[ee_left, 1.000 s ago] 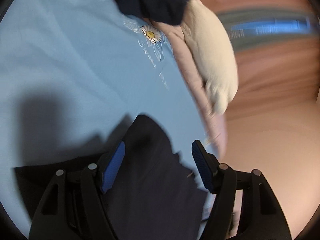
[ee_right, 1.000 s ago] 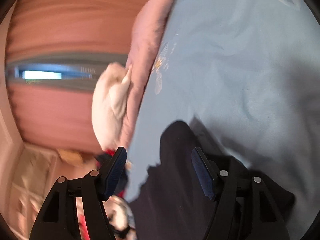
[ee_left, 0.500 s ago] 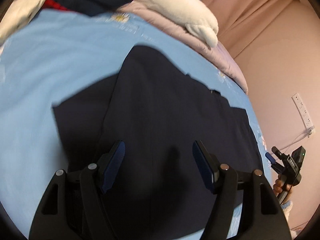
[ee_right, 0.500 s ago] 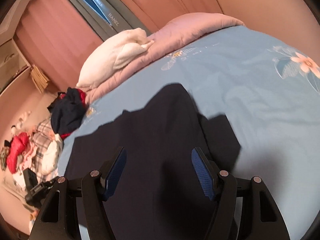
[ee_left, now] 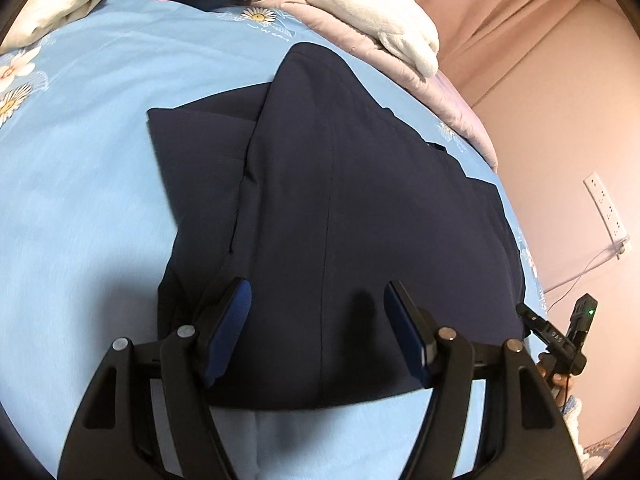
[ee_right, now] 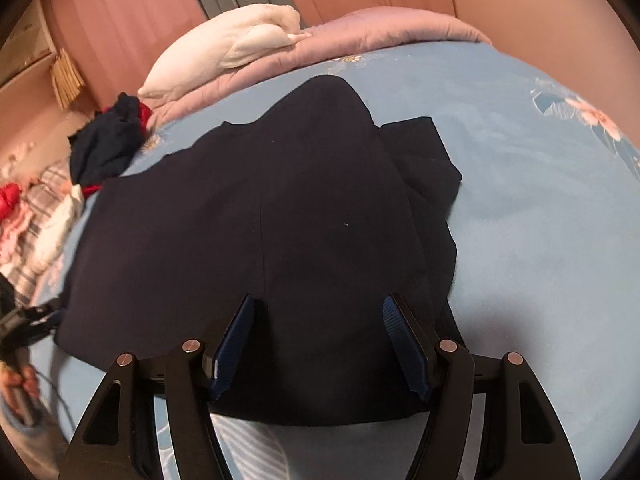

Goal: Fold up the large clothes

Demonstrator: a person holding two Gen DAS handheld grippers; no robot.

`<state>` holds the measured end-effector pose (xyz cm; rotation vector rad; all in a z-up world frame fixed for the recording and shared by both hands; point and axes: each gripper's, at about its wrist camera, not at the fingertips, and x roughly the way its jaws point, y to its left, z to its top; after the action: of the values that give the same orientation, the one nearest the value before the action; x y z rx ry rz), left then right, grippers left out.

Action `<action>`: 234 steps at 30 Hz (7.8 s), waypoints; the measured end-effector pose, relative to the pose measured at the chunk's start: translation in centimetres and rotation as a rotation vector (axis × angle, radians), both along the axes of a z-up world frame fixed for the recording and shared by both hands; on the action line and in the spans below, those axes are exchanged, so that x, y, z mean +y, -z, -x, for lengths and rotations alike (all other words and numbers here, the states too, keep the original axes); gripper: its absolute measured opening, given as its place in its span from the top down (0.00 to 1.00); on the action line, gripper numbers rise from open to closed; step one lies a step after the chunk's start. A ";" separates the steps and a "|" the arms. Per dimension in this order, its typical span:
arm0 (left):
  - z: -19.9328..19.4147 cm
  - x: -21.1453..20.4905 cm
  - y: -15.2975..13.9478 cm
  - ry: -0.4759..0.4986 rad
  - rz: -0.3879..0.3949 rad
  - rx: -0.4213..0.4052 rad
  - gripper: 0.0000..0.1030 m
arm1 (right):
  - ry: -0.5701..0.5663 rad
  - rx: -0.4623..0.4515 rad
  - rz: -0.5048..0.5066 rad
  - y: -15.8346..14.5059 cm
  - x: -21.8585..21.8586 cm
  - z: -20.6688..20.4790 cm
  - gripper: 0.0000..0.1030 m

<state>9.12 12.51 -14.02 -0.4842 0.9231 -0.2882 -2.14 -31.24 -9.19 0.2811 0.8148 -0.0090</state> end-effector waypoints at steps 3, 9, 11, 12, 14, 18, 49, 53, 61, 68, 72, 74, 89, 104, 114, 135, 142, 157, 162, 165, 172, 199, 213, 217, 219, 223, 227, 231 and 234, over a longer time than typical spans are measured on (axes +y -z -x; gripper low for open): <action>1.4 0.2 0.0 -0.009 0.021 0.018 0.33 | 0.022 -0.005 0.021 -1.3 0.6 1.0 0.33; 3.4 0.8 0.1 -0.025 0.051 0.038 0.32 | -0.030 -0.156 -0.007 -3.2 2.4 3.4 0.33; 3.7 1.0 0.1 -0.046 0.063 0.045 0.32 | -0.037 -0.118 -0.019 -2.1 2.8 2.6 0.33; 3.9 1.1 0.0 -0.055 0.073 0.053 0.32 | -0.031 -0.086 -0.022 -1.3 2.9 1.9 0.33; 4.2 1.4 0.0 -0.069 0.097 0.066 0.32 | -0.005 -0.035 -0.018 0.4 3.0 1.1 0.33; 5.6 2.2 0.0 -0.085 0.123 0.109 0.32 | 0.021 -0.033 -0.006 1.0 3.7 0.9 0.32; -1.0 9.4 0.3 -0.185 0.352 0.021 0.23 | -0.246 -0.056 -0.141 -2.1 11.1 3.2 0.31; -3.3 9.5 1.0 -0.144 0.351 0.057 0.23 | -0.231 -0.059 -0.137 -2.3 11.0 3.1 0.31; -5.9 8.2 2.2 -0.028 0.380 0.088 0.22 | -0.225 -0.055 -0.111 -2.4 11.2 2.2 0.31; -8.2 5.7 2.4 0.074 0.380 0.106 0.22 | -0.241 -0.081 -0.092 -3.1 12.8 -1.0 0.31; -8.2 4.4 1.7 0.118 0.357 0.109 0.22 | -0.248 -0.080 -0.077 -3.1 13.8 -3.2 0.31; -7.6 4.1 1.0 0.108 0.362 0.088 0.32 | -0.257 -0.080 -0.060 -3.1 14.3 -4.3 0.31; -6.3 0.3 -3.9 0.098 0.157 0.050 0.85 | -0.220 0.025 0.044 -3.7 17.6 -15.9 0.41; -5.6 -2.0 -7.0 0.097 0.097 0.031 0.86 | -0.263 0.147 0.083 -1.9 18.2 -17.3 0.65; -5.2 -4.3 -8.6 0.095 0.029 0.019 0.86 | -0.451 0.004 0.130 -2.8 20.0 -1.3 0.65; -7.2 -21.0 -10.9 0.232 -0.176 0.013 0.82 | -0.182 -0.038 -0.518 -1.3 4.6 0.0 0.54; -8.6 -26.5 -6.7 0.378 -0.128 0.146 0.60 | -0.075 -0.078 -0.882 1.2 -1.4 -0.7 0.50; -2.7 -17.0 -9.6 0.319 0.030 0.019 0.52 | -0.223 -0.025 -0.861 -0.2 1.2 -3.4 0.23; -1.7 -12.8 -5.6 0.219 0.057 0.110 0.52 | -0.257 0.034 -0.668 -0.7 4.3 -6.5 0.23; -1.0 -11.1 -4.4 0.190 0.082 0.128 0.52 | -0.301 0.038 -0.571 -1.2 6.3 -7.6 0.31; 0.3 -9.3 -3.5 0.169 0.128 0.147 0.52 | -0.300 -0.041 -0.339 -3.5 7.9 -6.6 0.91; -2.6 -22.3 -6.0 0.393 -0.080 0.024 0.47 | -0.026 -0.045 -0.310 -0.9 -6.4 -5.0 0.87; -1.8 -26.7 -4.3 0.452 -0.392 -0.138 0.50 | -0.200 -0.198 0.113 -6.0 1.3 2.9 0.73; -1.5 -26.7 -3.0 0.463 -0.396 -0.115 0.50 | -0.197 -0.107 0.112 -3.0 2.1 2.3 0.73; -1.5 -26.7 -2.2 0.469 -0.387 -0.100 0.50 | -0.181 -0.060 0.074 -1.3 1.3 2.2 0.75; -1.5 -26.8 -1.3 0.469 -0.404 -0.103 0.50 | -0.167 -0.067 0.048 -0.2 1.4 2.8 0.76; -1.3 -26.4 -1.8 0.457 -0.384 -0.108 0.50 | -0.167 -0.055 0.012 -1.1 1.4 2.9 0.76; -0.3 -25.4 -3.4 0.452 -0.347 -0.125 0.50 | -0.181 -0.141 -0.032 -4.4 0.2 2.6 0.76; -0.4 -25.2 -3.9 0.439 -0.350 -0.128 0.50 | -0.120 -0.173 -0.008 -6.4 -1.4 0.4 0.76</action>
<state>9.54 -12.72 -10.17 0.0642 0.9251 -0.5366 -2.54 -32.61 -2.75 0.2371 0.6586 0.1294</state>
